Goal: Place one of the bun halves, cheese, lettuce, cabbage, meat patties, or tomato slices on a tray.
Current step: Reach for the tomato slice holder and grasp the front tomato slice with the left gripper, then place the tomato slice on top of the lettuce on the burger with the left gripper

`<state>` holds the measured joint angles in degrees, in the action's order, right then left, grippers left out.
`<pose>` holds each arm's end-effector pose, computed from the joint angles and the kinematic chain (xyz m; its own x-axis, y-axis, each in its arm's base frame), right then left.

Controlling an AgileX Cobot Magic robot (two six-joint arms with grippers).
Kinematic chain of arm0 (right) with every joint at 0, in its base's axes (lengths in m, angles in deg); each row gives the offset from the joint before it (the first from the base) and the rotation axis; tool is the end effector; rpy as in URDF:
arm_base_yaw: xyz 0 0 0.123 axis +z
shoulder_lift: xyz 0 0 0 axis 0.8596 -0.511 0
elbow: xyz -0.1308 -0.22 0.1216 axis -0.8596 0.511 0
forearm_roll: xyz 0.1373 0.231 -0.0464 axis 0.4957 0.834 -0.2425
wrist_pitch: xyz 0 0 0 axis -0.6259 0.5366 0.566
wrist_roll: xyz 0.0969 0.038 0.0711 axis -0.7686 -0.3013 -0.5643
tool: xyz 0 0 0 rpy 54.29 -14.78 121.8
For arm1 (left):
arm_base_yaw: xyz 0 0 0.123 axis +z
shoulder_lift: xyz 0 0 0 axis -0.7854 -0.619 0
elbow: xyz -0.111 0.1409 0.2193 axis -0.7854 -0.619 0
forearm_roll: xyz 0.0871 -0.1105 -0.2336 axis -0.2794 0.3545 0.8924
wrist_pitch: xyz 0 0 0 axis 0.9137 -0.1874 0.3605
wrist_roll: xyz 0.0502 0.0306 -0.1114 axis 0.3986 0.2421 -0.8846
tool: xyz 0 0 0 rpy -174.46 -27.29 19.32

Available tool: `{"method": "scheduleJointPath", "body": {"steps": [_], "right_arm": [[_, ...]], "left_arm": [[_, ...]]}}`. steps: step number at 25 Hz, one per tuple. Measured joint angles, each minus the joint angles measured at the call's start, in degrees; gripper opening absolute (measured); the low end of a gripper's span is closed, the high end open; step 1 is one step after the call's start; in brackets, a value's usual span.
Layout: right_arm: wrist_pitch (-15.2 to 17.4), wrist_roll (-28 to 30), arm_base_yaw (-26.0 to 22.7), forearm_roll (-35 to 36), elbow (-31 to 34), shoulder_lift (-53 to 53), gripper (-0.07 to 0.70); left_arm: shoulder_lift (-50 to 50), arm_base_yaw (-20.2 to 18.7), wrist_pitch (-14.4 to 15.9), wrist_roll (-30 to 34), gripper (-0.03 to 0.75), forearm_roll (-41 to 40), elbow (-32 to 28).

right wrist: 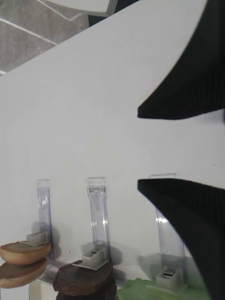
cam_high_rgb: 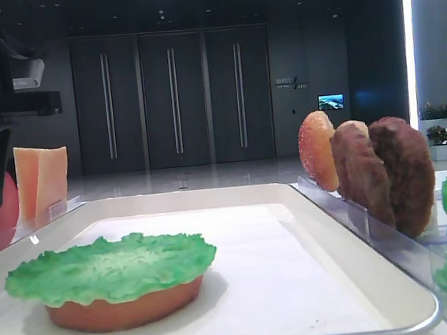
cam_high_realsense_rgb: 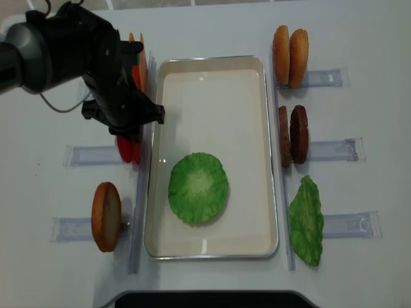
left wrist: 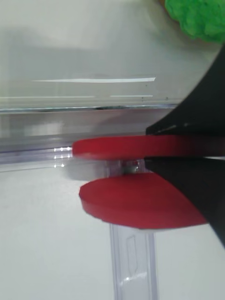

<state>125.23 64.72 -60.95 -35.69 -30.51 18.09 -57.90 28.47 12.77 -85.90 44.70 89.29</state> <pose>0.0402 -0.0012 0.2663 -0.5053 0.0148 -0.8628 0.0292 0.9996 0.0000 0.3311 -0.1277 0.1421 -0.9767 0.0660 -0.2040 0.0587 0.9974 0.0414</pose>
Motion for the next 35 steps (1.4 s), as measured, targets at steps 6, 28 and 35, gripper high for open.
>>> {"method": "scheduleJointPath", "body": {"steps": [6, 28, 35], "right_arm": [[0.00, 0.00, 0.00, 0.00, 0.00, 0.00, 0.290], [0.00, 0.00, 0.00, 0.00, 0.00, 0.00, 0.290], [0.00, 0.00, 0.00, 0.00, 0.00, 0.00, 0.290]], "left_arm": [[0.00, 0.00, 4.05, 1.02, 0.057, 1.27, 4.76], [0.00, 0.00, 12.57, 4.48, 0.057, 5.02, 13.06], [0.78, 0.00, 14.95, 5.68, 0.057, 5.75, 13.06]]}}
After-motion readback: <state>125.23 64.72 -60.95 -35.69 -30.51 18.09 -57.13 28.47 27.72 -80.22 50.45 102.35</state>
